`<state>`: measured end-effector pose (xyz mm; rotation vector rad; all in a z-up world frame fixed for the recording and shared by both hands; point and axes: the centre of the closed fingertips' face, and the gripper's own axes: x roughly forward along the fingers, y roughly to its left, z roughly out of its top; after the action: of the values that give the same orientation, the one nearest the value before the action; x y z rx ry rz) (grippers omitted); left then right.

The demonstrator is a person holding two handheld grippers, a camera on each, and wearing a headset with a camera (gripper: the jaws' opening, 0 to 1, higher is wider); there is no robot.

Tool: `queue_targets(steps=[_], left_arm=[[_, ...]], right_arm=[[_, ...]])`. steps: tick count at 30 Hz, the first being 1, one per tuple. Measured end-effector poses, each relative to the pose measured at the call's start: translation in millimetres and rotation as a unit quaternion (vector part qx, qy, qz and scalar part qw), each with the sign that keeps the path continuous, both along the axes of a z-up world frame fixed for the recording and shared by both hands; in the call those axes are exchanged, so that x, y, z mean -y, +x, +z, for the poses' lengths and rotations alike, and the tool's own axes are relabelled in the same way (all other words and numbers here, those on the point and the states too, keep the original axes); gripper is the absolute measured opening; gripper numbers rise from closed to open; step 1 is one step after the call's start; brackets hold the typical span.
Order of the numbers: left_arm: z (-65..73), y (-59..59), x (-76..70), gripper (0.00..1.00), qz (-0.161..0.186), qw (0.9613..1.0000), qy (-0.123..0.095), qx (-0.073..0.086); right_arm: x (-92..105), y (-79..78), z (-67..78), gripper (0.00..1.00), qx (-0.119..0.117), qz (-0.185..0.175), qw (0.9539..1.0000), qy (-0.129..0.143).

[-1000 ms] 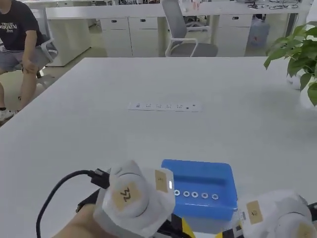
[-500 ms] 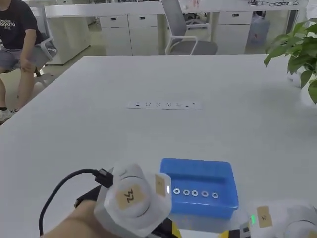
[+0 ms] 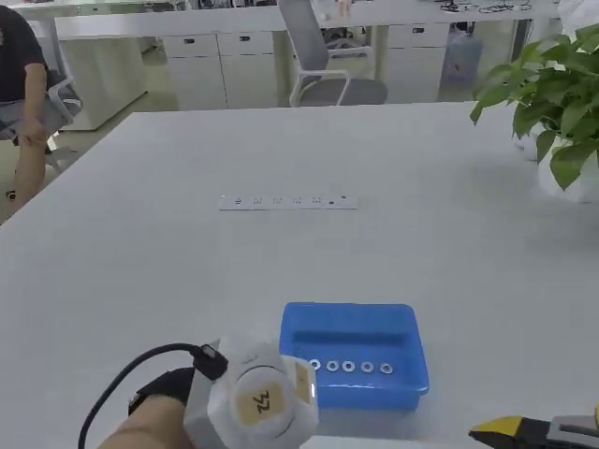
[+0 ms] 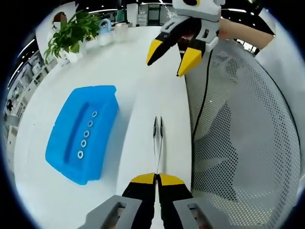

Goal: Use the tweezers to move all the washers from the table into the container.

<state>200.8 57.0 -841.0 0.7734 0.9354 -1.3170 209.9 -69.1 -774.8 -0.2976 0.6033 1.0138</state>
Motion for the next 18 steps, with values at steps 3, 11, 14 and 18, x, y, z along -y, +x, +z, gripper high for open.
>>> queue_targets(steps=[3, 11, 14, 18], left_arm=[[-4.3, 1.8, -1.2, 0.0, -0.004, 0.9999, 0.012, -0.003], [-14.8, 3.5, -2.5, 0.0, -0.023, 0.9982, 0.054, -0.011], [-17.4, 2.2, -3.1, 0.0, -0.027, 0.9974, 0.065, -0.015], [-20.3, 0.6, -3.6, 0.0, -0.036, 0.996, 0.08, -0.015]], right_arm=[[5.7, -0.9, 7.0, 0.3, 0.013, -0.013, 0.9998, -0.002], [16.0, 1.4, 31.7, 0.31, 0.046, -0.061, 0.9966, 0.03], [20.9, 1.3, 33.5, 0.32, 0.048, -0.071, 0.9959, 0.029], [24.0, 1.5, 34.6, 0.33, 0.047, -0.078, 0.9954, 0.028]])
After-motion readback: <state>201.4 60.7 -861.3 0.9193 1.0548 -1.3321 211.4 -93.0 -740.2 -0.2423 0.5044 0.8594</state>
